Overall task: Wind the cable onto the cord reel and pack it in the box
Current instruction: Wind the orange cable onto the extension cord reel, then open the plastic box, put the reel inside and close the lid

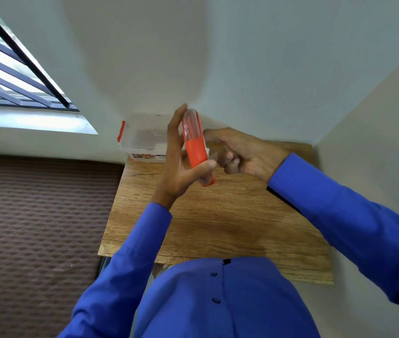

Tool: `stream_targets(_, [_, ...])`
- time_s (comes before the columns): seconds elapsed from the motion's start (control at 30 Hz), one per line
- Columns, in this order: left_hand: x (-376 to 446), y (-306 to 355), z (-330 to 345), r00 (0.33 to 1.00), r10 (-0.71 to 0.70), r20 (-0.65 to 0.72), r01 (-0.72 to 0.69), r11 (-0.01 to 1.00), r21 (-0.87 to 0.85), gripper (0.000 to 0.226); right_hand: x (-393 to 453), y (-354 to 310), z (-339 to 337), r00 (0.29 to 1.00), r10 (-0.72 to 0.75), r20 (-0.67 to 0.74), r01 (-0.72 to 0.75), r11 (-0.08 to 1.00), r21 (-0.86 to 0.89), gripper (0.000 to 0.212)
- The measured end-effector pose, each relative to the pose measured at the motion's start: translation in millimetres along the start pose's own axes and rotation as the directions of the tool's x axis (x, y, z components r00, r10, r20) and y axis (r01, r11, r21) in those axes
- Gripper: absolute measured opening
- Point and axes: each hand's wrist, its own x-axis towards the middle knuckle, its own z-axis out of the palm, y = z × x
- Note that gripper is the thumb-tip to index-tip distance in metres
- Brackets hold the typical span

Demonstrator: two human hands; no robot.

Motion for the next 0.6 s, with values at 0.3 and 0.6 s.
stream_targets(0.3, [-28, -45, -130, 0.949, -0.172, -0.262, 0.217, 0.964, 0.154, 0.084, 137, 86, 18, 0.93, -0.3, -0.211, 0.078, 0.723, -0.687, 0.068])
stream_targets(0.6, [-21, -67, -218, 0.864, -0.492, -0.11, 0.504, 0.831, 0.235, 0.087, 206, 122, 59, 0.962, -0.123, -0.243, -0.141, 0.536, -0.832, 0.059])
